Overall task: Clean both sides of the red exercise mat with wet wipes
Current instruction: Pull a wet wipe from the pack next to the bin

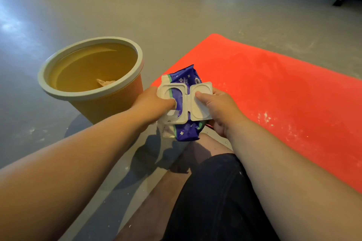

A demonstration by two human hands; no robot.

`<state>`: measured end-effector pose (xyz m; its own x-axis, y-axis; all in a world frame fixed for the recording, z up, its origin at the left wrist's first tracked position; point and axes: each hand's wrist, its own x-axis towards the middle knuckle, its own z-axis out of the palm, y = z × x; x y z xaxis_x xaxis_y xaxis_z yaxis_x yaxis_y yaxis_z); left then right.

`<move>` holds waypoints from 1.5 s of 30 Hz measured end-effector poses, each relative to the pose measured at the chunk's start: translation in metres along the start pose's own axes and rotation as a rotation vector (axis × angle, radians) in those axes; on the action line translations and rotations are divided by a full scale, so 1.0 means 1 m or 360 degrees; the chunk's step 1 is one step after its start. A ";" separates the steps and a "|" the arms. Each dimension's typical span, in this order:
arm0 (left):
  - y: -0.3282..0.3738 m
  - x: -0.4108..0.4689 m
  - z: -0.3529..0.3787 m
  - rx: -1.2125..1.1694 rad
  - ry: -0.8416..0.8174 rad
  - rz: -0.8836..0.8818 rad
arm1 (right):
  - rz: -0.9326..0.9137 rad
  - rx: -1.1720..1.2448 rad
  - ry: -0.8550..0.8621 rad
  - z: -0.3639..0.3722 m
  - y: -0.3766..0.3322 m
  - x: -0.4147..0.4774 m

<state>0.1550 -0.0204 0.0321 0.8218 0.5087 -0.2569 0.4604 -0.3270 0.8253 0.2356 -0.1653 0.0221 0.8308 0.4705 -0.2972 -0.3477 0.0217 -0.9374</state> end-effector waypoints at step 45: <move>-0.050 -0.004 -0.014 0.1295 -0.0284 -0.0460 | 0.0657 -0.0762 -0.0195 -0.006 0.007 -0.005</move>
<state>0.1242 0.0054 -0.0012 0.6451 0.5493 -0.5312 0.6987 -0.7054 0.1192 0.2315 -0.1723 0.0161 0.6045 0.4540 -0.6546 -0.3720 -0.5658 -0.7359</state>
